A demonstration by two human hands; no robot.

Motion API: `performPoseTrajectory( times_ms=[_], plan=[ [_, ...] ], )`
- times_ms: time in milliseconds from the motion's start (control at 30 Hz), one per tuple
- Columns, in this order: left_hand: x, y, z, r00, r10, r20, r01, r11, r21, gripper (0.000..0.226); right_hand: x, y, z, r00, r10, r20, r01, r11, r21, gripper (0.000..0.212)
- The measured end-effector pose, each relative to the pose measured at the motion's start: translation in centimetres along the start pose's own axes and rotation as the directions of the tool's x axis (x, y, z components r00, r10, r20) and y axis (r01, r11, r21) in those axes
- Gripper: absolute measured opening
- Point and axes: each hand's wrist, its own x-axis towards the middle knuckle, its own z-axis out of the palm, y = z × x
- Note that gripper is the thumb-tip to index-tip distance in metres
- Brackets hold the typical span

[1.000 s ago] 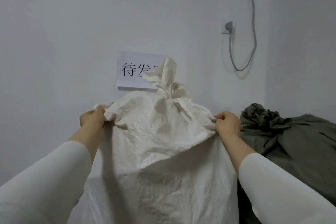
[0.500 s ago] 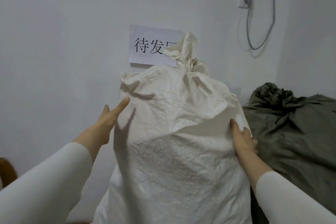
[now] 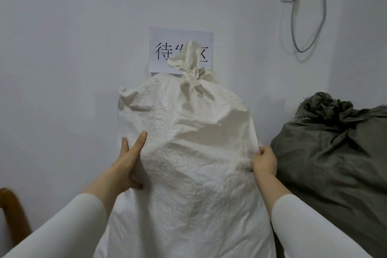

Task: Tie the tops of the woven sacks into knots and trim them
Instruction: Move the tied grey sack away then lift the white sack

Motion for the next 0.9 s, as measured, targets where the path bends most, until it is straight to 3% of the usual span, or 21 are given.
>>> performPoseTrajectory(
  times_ms=[200,333,433,533,600,667,733,800,900],
  plan=[
    [2.5,0.6,5.0,0.999,0.041,0.031,-0.042,0.998,0.035,0.128,3.4,1.4,-3.3,0.973,0.084,-0.214,-0.062,0.992,0.107,0.029],
    [2.7,0.7,7.8,0.997,0.054,0.052,-0.057,0.996,0.067,0.128,7.6,-4.0,-5.1,0.958,-0.189,-0.216,0.231,0.954,0.192,0.017],
    [2.3,0.9,8.3,0.998,0.039,0.055,-0.042,0.998,0.052,0.132,8.2,-8.8,-5.3,0.948,-0.261,-0.182,0.306,0.907,0.290,0.022],
    [2.0,0.3,7.3,0.999,-0.019,0.028,0.018,0.999,0.026,0.135,6.9,-5.6,-5.0,0.969,-0.159,-0.188,0.200,0.953,0.227,0.037],
    [1.8,-0.8,6.6,0.997,-0.082,-0.006,0.082,0.997,-0.007,0.125,5.8,-1.4,-4.3,0.991,0.045,-0.125,-0.024,0.985,0.171,0.054],
    [1.8,-1.9,6.2,0.988,-0.156,-0.023,0.154,0.987,-0.051,0.122,4.4,1.5,-3.7,0.954,0.298,-0.001,-0.291,0.931,0.221,0.080],
    [1.8,-2.7,5.8,0.976,-0.215,-0.012,0.214,0.974,-0.068,0.127,2.8,3.5,-3.3,0.902,0.414,0.126,-0.432,0.849,0.306,0.096],
    [1.7,-3.5,5.7,0.958,-0.287,0.005,0.286,0.955,-0.077,0.128,2.2,5.1,-3.0,0.885,0.444,0.137,-0.464,0.828,0.316,0.089],
    [1.4,-4.9,5.9,0.938,-0.342,0.049,0.346,0.933,-0.097,0.127,2.7,5.6,-2.8,0.899,0.438,0.007,-0.421,0.860,0.288,0.053]
  ],
)
